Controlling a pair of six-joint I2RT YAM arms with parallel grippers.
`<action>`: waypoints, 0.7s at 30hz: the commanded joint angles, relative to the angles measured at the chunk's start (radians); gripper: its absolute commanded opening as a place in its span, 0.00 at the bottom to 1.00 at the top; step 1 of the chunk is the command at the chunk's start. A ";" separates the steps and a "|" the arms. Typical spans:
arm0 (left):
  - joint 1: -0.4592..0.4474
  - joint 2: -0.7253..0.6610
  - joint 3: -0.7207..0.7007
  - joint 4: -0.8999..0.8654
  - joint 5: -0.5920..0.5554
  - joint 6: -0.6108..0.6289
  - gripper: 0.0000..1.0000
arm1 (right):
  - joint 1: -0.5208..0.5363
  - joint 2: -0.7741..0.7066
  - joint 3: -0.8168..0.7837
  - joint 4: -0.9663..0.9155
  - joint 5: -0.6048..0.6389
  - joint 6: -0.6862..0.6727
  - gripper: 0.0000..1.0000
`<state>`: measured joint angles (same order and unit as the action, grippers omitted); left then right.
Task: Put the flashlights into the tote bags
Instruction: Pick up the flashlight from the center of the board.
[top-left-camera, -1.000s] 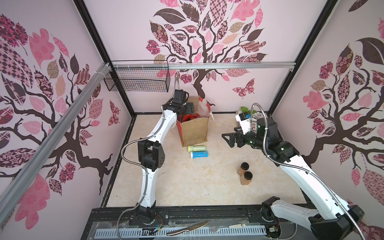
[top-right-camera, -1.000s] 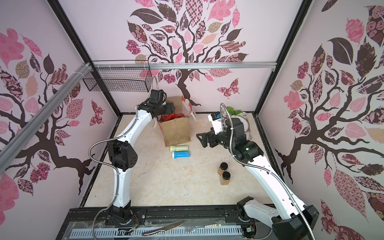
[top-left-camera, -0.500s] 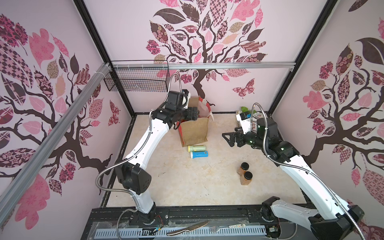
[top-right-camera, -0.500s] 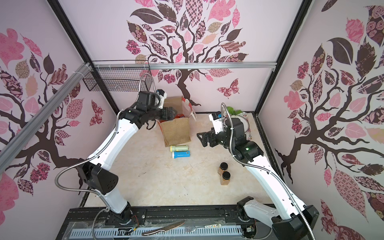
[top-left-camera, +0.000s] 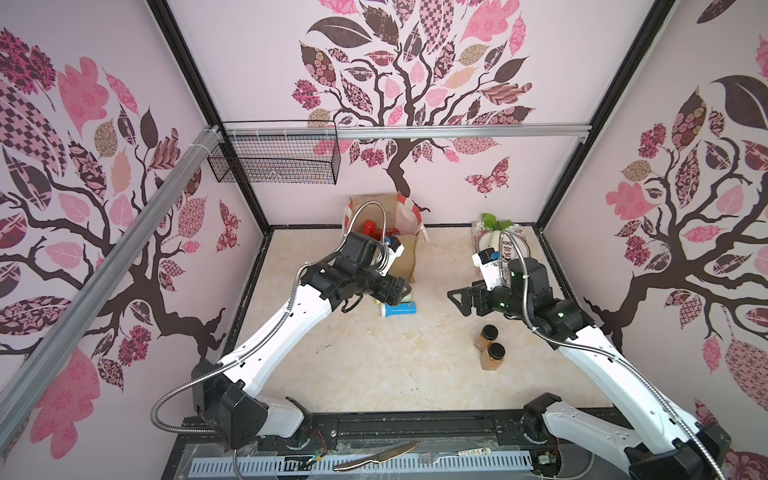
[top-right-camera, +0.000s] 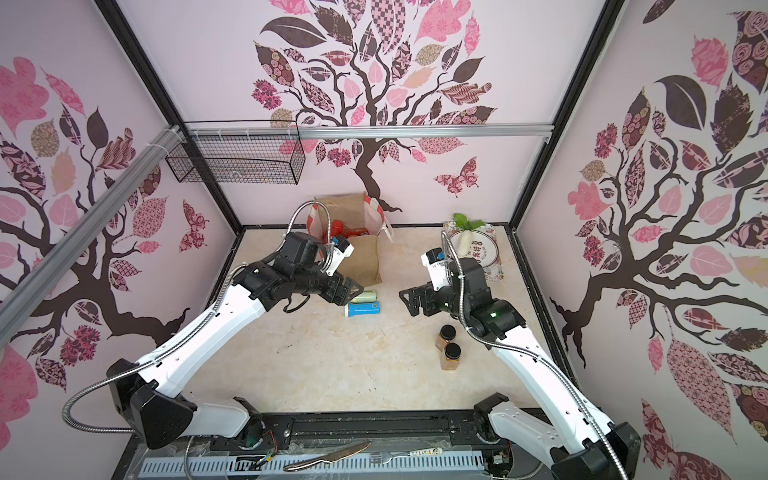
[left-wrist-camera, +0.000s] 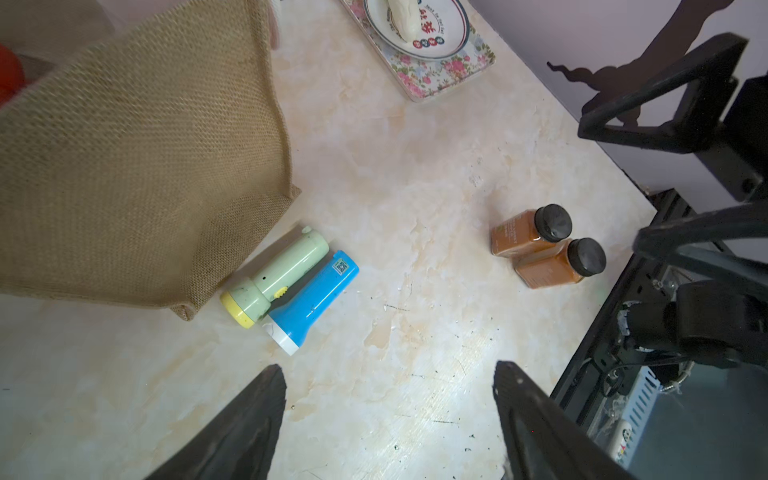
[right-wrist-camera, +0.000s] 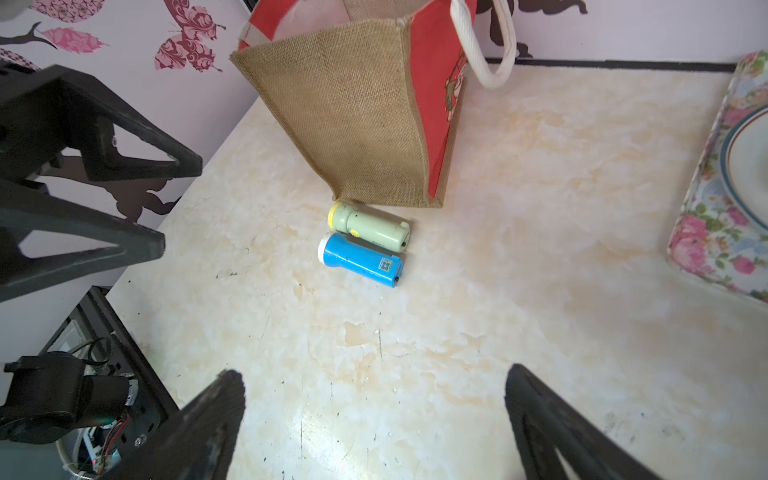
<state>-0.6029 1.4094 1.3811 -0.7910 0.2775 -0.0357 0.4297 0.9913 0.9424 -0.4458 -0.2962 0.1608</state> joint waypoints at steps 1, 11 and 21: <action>-0.006 0.035 -0.043 -0.017 0.040 0.065 0.82 | 0.002 -0.026 -0.005 -0.006 -0.011 0.020 1.00; -0.014 0.234 -0.022 -0.036 0.001 0.135 0.80 | 0.001 -0.036 -0.035 -0.031 -0.007 0.048 1.00; -0.036 0.402 0.055 -0.052 -0.082 0.181 0.78 | 0.002 -0.045 -0.027 -0.060 -0.012 0.054 1.00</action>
<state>-0.6319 1.7950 1.3746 -0.8417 0.2203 0.1150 0.4297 0.9504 0.9031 -0.4950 -0.2970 0.2104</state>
